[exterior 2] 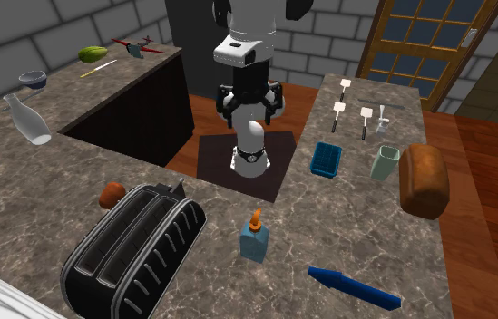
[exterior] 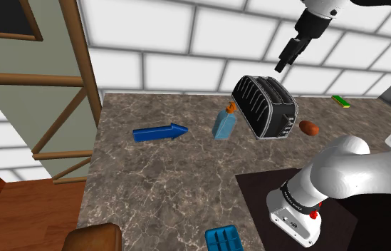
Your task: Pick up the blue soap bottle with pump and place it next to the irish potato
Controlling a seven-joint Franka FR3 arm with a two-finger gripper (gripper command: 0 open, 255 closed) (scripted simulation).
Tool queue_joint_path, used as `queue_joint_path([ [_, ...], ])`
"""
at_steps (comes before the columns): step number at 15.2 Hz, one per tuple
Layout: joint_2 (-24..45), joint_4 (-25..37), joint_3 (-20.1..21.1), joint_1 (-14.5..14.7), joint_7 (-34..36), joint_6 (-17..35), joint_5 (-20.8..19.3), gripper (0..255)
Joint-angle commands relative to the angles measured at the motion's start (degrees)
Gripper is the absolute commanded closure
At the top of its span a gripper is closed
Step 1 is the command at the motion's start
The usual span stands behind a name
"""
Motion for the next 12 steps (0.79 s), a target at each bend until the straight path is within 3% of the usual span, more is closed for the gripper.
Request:
queue_joint_path([
  [1,0.0,0.0,0.0,0.0,0.0,0.0,0.0,0],
  [12,8.5,-14.2,-0.9,-0.9,5.5,22.9,2.2,0],
])
